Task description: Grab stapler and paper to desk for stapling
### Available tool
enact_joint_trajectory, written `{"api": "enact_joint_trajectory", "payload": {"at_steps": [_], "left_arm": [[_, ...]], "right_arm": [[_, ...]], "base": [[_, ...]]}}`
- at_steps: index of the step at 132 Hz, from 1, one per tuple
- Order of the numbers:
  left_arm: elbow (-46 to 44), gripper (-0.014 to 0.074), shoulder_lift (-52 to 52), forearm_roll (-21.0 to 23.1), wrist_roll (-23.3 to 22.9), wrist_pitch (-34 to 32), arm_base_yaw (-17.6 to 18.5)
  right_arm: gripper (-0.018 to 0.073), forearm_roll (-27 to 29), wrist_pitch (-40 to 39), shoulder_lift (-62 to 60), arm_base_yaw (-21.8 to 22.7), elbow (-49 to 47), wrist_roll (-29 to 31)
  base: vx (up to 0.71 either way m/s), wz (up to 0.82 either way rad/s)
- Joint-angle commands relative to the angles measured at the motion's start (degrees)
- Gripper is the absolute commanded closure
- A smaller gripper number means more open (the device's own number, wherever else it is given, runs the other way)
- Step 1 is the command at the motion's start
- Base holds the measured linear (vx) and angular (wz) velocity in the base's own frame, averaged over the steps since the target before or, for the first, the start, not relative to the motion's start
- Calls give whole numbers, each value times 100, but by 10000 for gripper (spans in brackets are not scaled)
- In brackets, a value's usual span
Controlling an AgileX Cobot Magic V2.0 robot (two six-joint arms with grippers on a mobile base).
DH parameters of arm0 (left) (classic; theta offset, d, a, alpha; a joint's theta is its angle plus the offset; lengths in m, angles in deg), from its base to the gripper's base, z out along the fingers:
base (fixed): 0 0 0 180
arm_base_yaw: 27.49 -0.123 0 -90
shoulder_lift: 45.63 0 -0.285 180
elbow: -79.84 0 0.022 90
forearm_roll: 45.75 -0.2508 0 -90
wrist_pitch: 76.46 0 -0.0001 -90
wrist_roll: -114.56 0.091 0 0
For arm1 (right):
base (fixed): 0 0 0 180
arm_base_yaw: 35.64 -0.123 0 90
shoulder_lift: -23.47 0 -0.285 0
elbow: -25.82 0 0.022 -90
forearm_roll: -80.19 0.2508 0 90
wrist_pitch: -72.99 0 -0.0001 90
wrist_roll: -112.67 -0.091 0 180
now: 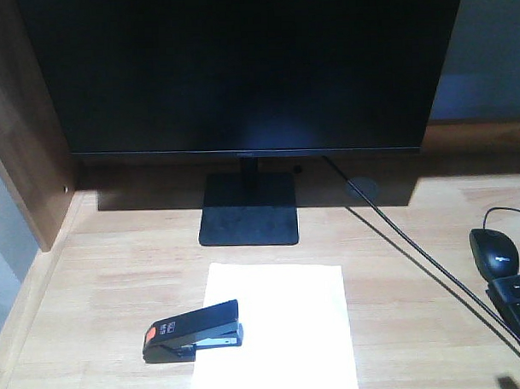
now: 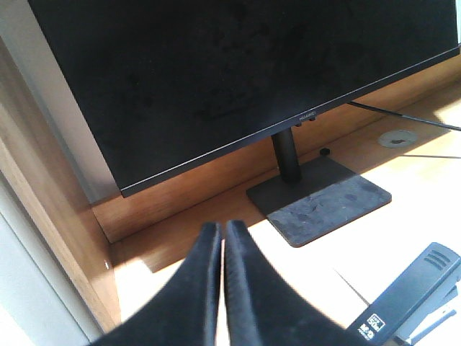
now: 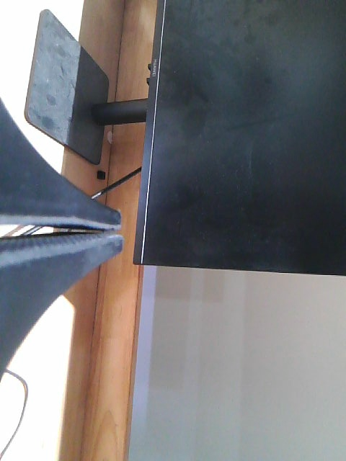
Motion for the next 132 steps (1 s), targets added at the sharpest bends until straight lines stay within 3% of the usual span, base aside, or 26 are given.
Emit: {"api": "enact_joint_trajectory", "payload": {"at_steps": [1, 30, 40, 51, 69, 86, 132], "left_arm": [[-134, 603, -55, 29, -57, -380, 17], [-134, 603, -55, 29, -182, -400, 17], [-134, 603, -55, 29, -786, -491, 17], [-134, 603, -55, -35, -1906, -529, 17], [-134, 603, -55, -635, -2776, -540, 17], [-116, 603, 5, -681, -2822, -534, -166], [559, 603, 1532, -676, -2800, -13, -1207]], "right_arm": [[565, -88, -48, 49, -14, -149, 40], [565, -88, -48, 49, -14, -149, 40], [565, -88, -48, 49, -14, -149, 40], [565, -88, -48, 49, -14, -149, 40], [565, -88, -48, 49, -14, -149, 40], [565, -88, -48, 49, -14, -149, 40], [565, -88, -48, 49, -14, -149, 40]], "base": [[0, 0], [0, 0], [0, 0], [0, 0], [0, 0], [0, 0], [0, 0]]}}
